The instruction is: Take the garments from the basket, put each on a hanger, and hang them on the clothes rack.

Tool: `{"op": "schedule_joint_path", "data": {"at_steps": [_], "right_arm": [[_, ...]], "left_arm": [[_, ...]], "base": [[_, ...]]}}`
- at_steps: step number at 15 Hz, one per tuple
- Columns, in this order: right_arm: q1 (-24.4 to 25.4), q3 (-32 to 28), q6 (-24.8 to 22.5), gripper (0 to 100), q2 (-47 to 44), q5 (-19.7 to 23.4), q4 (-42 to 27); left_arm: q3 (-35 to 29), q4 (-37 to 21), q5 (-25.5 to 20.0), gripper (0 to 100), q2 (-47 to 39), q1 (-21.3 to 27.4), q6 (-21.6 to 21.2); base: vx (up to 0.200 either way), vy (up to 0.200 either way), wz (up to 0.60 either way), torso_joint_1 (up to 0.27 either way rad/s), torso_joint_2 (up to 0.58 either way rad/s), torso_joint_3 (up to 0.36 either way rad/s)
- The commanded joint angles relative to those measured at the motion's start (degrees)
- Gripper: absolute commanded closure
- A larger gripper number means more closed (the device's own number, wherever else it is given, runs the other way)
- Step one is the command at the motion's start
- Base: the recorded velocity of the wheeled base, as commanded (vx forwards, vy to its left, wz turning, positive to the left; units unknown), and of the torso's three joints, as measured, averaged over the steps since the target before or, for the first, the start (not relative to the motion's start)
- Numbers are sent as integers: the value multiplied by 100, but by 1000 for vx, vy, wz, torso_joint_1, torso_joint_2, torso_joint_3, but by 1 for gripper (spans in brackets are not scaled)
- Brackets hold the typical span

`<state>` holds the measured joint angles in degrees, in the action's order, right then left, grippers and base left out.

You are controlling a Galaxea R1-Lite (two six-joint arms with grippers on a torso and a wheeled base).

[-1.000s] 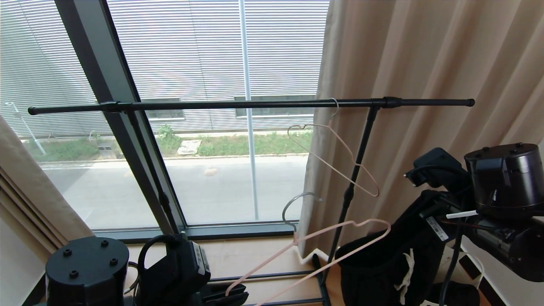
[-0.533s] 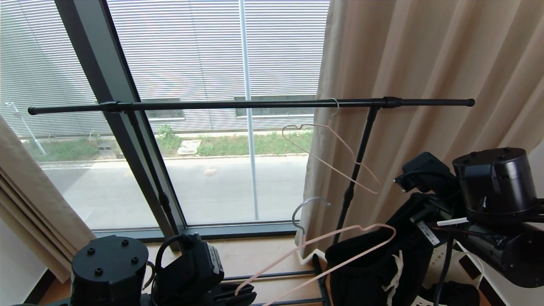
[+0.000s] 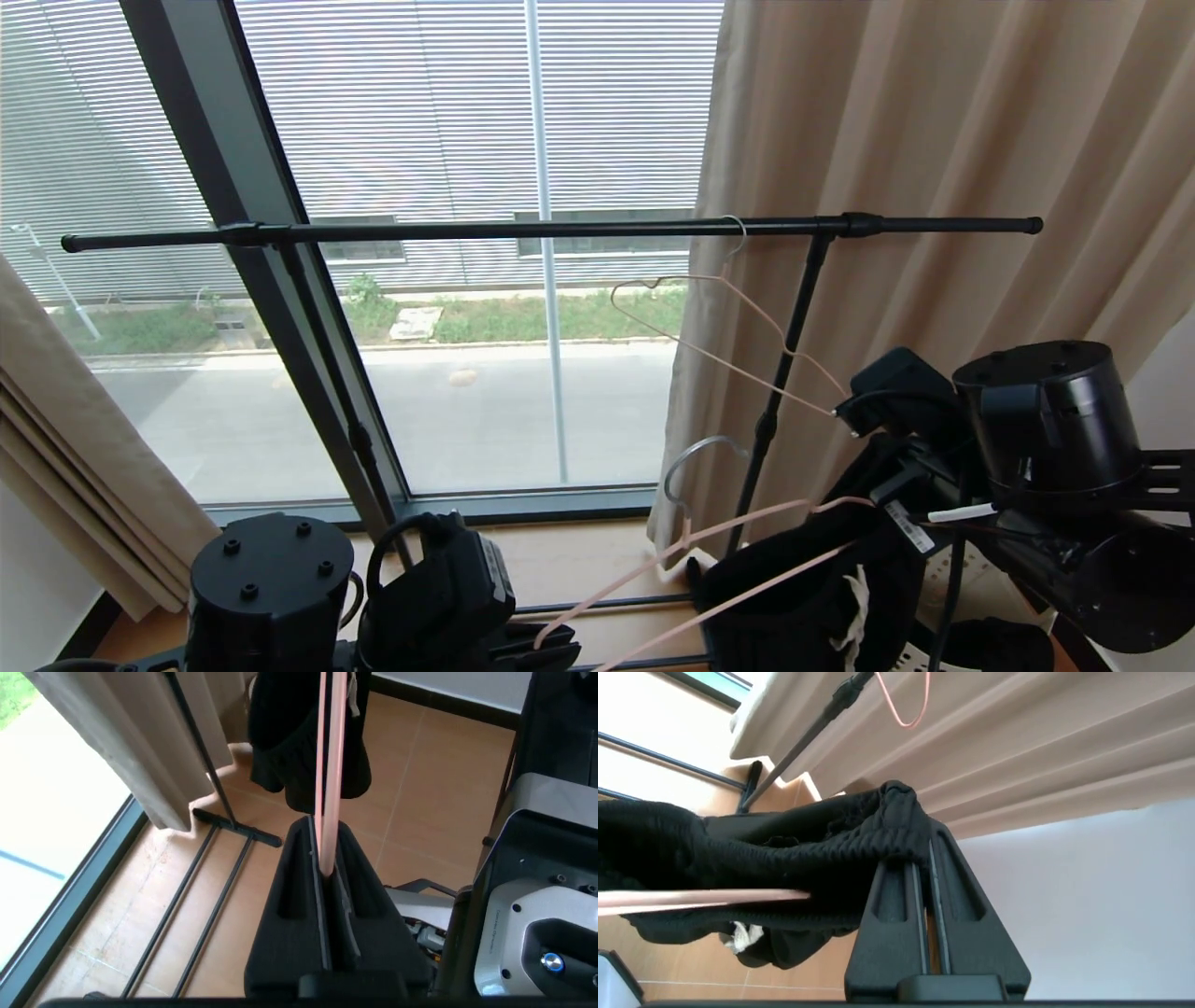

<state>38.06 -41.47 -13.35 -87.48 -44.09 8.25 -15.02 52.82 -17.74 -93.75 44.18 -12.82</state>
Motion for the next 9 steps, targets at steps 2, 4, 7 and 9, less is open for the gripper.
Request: {"op": "schedule_joint_path", "data": {"at_steps": [2, 4, 7, 9], "right_arm": [[70, -1, -1, 100, -41, -3, 1], [105, -1, 17, 100, -67, -3, 1], [193, 16, 25, 100, -76, -3, 1], [272, 34, 52, 100, -111, -3, 1]], "left_arm": [[-63, 0, 25, 100, -197, 3, -1], [-186, 0, 200, 100, -329, -15, 17], [-335, 141, 526, 100, -496, -41, 122], [-300, 677, 578, 100, -724, -32, 263]], "base": [[0, 0, 0, 0, 0, 0], [0, 0, 0, 0, 0, 0], [0, 0, 0, 0, 0, 0], [0, 0, 0, 0, 0, 0]]}}
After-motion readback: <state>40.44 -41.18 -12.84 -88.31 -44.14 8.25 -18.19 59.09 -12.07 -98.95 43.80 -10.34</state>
